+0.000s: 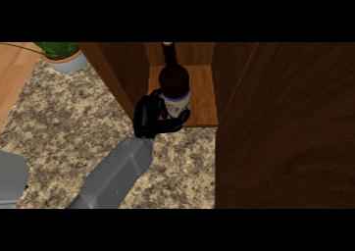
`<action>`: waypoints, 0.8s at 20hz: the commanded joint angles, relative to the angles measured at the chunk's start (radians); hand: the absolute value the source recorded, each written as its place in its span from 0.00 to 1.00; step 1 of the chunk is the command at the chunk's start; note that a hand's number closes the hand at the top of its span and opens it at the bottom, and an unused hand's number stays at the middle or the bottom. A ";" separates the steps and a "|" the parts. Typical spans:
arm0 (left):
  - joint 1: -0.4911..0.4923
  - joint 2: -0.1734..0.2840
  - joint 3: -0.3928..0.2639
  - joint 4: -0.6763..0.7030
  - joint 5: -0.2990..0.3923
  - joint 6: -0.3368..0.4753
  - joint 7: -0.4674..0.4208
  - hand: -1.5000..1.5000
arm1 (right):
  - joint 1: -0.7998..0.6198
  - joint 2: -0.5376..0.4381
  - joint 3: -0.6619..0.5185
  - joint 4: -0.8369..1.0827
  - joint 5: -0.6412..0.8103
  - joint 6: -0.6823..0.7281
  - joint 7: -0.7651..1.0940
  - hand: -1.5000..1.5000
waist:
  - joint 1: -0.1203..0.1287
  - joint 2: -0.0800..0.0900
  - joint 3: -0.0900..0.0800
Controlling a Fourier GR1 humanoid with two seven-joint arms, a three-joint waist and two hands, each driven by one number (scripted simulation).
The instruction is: Pick up the wine, place it into the cabinet and close the cabinet
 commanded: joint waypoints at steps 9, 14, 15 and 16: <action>-0.148 0.000 -0.006 0.156 0.131 -0.066 -0.039 1.00 | -0.059 0.008 0.030 0.079 0.055 -0.001 -0.028 0.00 | -0.008 0.004 0.000; -0.239 0.000 0.032 0.222 0.140 -0.031 0.048 1.00 | 0.004 -0.020 -0.038 0.105 -0.003 0.065 -0.101 0.00 | -0.005 0.003 0.001; -0.194 0.000 -0.002 0.242 0.160 -0.078 -0.016 1.00 | -0.015 -0.042 -0.064 0.046 -0.079 0.051 -0.034 0.00 | -0.022 0.006 0.000; -0.200 0.000 -0.034 0.212 0.187 -0.018 -0.008 1.00 | -0.042 -0.029 -0.023 0.075 -0.008 0.040 -0.043 0.00 | -0.023 0.006 0.000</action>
